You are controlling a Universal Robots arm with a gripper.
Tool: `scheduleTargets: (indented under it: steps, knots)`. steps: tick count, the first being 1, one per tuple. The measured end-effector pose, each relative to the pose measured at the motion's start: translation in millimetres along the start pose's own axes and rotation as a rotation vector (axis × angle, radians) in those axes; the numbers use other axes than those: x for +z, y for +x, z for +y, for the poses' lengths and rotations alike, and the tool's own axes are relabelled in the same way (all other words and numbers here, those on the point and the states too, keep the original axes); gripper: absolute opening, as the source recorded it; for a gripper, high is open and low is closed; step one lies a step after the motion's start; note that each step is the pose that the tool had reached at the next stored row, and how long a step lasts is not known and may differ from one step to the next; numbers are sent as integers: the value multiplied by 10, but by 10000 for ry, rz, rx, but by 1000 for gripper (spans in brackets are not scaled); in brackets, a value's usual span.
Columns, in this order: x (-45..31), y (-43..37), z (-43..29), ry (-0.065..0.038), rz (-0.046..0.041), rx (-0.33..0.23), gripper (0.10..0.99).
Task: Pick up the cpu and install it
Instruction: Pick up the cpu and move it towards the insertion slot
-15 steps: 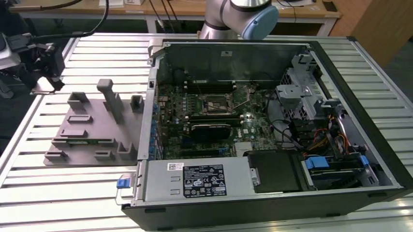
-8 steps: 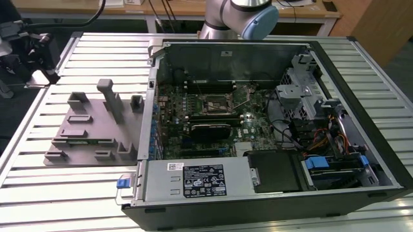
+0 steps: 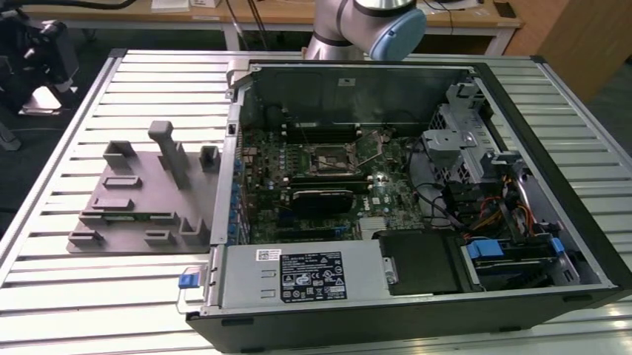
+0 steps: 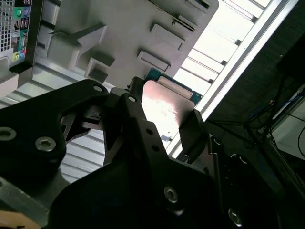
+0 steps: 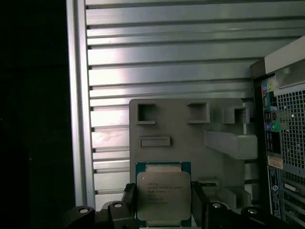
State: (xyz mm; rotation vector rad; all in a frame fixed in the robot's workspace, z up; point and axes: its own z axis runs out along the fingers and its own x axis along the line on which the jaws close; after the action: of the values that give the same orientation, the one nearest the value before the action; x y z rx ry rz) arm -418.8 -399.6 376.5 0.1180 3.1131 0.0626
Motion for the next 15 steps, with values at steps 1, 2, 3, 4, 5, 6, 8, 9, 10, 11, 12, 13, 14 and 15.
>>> scheduleTargets:
  steps: [1,2,3,4,5,6,8,9,10,11,12,13,14,15]
  knots:
    - [-38,-1,1,0,0,0,545]
    - [-74,-2,3,1,1,0,545]
    - [-108,-3,4,0,1,0,545]
    - [-144,-3,6,0,1,0,545]
    - [-176,-4,7,0,1,0,545]
    - [-223,-6,9,0,1,-1,545]
    - [-222,-5,9,0,0,0,545]
    - [-223,-8,9,5,5,-1,545]
    - [-223,-39,13,5,3,0,545]
    - [-222,-70,14,4,5,0,545]
    - [-217,-195,23,3,8,0,545]
    - [-217,-233,26,4,12,1,545]
    - [-215,-273,29,4,13,1,545]
    - [-214,-316,33,5,17,1,545]
